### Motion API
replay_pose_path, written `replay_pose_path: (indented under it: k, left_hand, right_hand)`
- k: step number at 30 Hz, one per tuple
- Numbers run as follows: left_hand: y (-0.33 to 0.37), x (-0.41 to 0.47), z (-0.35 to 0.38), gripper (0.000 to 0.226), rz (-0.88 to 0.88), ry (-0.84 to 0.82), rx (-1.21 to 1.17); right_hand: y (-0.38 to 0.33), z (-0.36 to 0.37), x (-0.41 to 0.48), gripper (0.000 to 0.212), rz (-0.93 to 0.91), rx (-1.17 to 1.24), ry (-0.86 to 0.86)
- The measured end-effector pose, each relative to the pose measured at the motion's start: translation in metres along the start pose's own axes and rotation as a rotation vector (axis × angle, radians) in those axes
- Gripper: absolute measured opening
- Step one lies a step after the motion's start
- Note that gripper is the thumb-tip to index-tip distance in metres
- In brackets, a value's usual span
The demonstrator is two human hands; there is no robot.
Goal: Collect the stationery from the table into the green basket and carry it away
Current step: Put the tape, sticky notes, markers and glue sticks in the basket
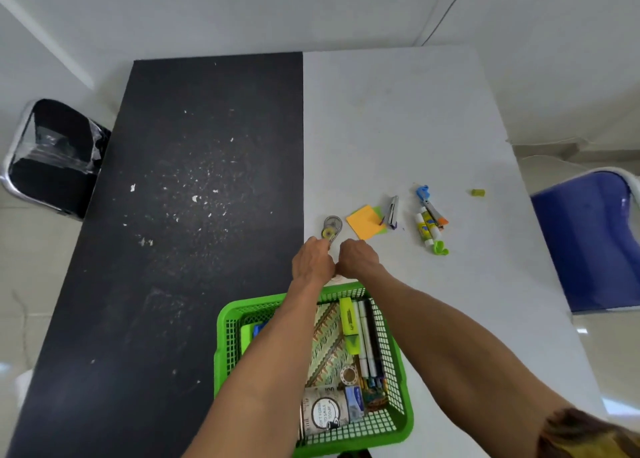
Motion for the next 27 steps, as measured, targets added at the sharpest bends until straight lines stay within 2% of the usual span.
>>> replay_pose_path:
  k: [3,9,13,18,21,27]
  left_hand:
    - [-0.006,0.001,0.001,0.026,0.000,0.009,-0.013]
    - [-0.012,-0.007,-0.004,0.026,0.002,0.040,-0.048]
    - [-0.012,-0.017,-0.009,0.025,0.009,0.070,-0.044]
    - [-0.015,-0.023,-0.007,0.026,0.006,0.073,-0.059]
    - [-0.018,-0.023,-0.004,0.026,-0.004,0.073,-0.067]
    - [-0.022,-0.034,-0.002,0.028,-0.008,0.108,-0.069]
  right_hand:
    - [0.000,0.006,-0.001,0.063,0.041,-0.028,-0.022]
    - [0.001,0.010,-0.003,0.040,0.009,-0.027,0.030]
    - [-0.003,0.010,-0.005,0.051,-0.029,-0.062,0.041]
    - [-0.006,0.013,-0.002,0.028,-0.066,-0.120,0.081]
    - [-0.003,0.009,-0.007,0.027,-0.070,-0.066,0.145]
    - [0.007,0.001,-0.035,0.044,-0.168,0.045,0.396]
Point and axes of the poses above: each hand's wrist, its own x-axis towards the middle knuckle, its own z-axis out of the palm, y = z × x, the point moved 2 cm from there along x, towards the middle knuckle, and after that the axes turned 11 degrees about -y, right-handed, at the moved point
